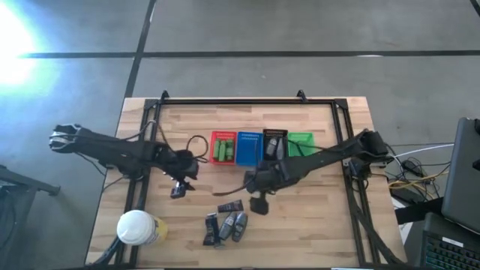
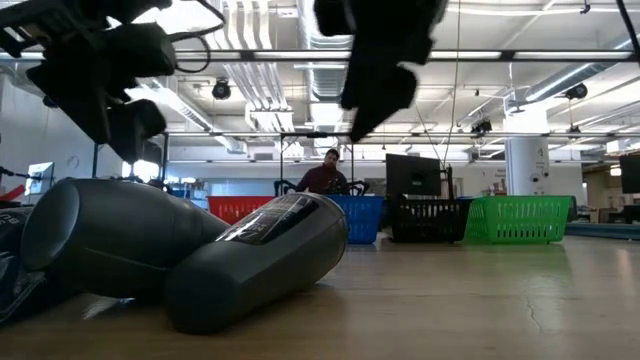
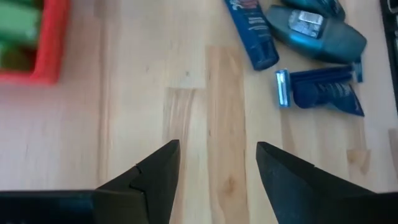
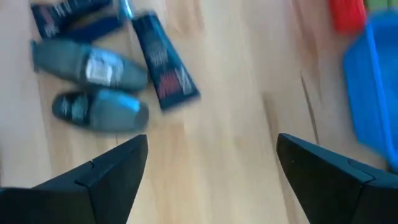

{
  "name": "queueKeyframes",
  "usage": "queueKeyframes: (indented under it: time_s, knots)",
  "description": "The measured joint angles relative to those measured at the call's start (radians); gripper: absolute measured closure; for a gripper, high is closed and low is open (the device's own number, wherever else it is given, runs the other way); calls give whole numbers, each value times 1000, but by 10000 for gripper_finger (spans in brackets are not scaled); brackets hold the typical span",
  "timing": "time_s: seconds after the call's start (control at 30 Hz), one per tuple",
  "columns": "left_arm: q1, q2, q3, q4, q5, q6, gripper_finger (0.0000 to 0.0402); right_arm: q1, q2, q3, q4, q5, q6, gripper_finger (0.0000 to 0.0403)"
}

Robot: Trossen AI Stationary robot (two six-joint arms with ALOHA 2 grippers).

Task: Pick & Place Travel size toiletries
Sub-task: Put the blue shave cream into the blue bin

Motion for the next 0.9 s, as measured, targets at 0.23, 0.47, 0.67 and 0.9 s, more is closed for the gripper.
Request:
queueKeyframes:
  time_s: [0.23, 0.47, 0.67, 0.9]
  knots:
    - [-12, -134, -78, 9, -86, -151, 184, -30, 86, 51, 84, -13, -139, 70]
    - [-26, -99, -121, 274, -52, -80, 184, -28, 83, 102, -105, 25, -7, 78]
    - [-42, 85, -98, 409, -53, -31, 183, -20, -54, 37, -230, 43, 124, 88]
    - [-115, 339, 60, 389, -73, -156, 183, 22, -289, -196, -233, 69, 132, 103]
